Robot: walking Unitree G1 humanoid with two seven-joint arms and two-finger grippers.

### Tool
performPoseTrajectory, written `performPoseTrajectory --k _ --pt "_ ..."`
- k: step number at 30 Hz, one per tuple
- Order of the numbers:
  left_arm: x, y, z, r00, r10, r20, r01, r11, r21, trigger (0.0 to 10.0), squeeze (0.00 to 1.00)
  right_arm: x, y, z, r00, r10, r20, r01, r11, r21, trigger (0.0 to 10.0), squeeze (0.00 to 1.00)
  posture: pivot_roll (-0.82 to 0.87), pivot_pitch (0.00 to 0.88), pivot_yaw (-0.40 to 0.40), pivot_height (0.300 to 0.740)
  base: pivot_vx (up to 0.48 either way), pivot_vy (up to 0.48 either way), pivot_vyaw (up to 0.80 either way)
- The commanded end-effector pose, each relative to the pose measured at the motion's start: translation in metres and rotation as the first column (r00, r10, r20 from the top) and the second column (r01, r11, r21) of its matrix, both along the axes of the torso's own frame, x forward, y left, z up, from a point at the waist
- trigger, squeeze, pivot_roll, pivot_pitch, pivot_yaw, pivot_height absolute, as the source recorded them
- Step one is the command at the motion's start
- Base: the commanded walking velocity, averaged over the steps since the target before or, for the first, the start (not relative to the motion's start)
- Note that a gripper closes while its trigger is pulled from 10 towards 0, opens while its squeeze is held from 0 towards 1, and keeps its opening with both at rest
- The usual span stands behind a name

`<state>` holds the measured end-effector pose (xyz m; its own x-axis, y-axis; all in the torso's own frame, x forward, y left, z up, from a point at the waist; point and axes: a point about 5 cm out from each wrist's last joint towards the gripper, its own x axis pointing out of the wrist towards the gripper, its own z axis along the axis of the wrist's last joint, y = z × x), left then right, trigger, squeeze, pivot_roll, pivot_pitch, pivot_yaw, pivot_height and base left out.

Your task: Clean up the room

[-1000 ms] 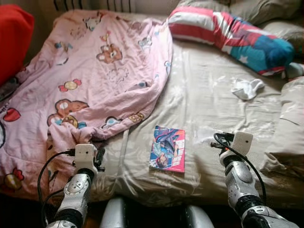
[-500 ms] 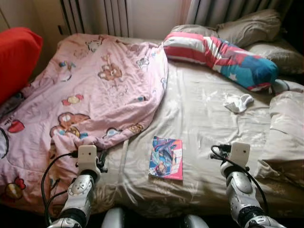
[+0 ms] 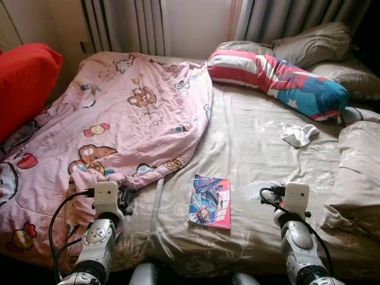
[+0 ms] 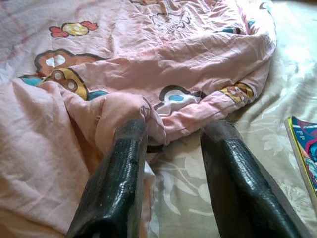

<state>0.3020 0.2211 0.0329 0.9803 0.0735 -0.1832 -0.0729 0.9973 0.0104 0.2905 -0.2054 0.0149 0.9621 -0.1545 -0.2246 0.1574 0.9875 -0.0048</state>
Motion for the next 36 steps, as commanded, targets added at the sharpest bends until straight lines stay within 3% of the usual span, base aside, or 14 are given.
performPoseTrajectory --k 1,9,18,26,36 --pt "-0.006 0.007 -0.004 1.0 0.023 -0.001 -0.023 1.0 -0.012 10.0 0.0 -0.005 -0.005 -0.003 0.999 -0.035 -0.001 0.035 0.999 0.008 10.0 0.0 0.02 0.0 -0.058 0.631 0.0 0.0 0.0" --pt "-0.016 0.011 -0.011 1.0 0.029 -0.011 -0.029 1.0 -0.004 10.0 0.0 -0.026 -0.016 -0.018 0.996 -0.073 -0.043 0.073 0.997 0.006 10.0 0.0 0.0 0.0 -0.053 0.631 0.0 0.0 0.0" --pt "-0.018 0.011 -0.013 1.0 0.016 -0.019 -0.016 1.0 0.004 10.0 0.0 -0.034 -0.022 -0.024 0.994 -0.085 -0.073 0.086 0.996 0.01 10.0 0.0 0.01 0.0 -0.064 0.631 0.0 0.0 0.0" --pt "-0.022 0.01 -0.017 0.999 0.012 -0.04 -0.012 1.0 0.005 10.0 0.0 -0.041 -0.018 -0.036 0.983 -0.084 -0.162 0.092 0.995 0.043 10.0 0.0 0.01 0.0 -0.061 0.681 0.0 0.0 0.0" --pt "-0.028 0.009 -0.028 0.994 0.006 -0.113 -0.005 1.0 0.01 10.0 0.0 -0.054 -0.027 -0.049 0.956 -0.111 -0.271 0.132 0.989 0.061 10.0 0.0 0.01 0.0 -0.056 0.74 0.0 0.0 0.0"
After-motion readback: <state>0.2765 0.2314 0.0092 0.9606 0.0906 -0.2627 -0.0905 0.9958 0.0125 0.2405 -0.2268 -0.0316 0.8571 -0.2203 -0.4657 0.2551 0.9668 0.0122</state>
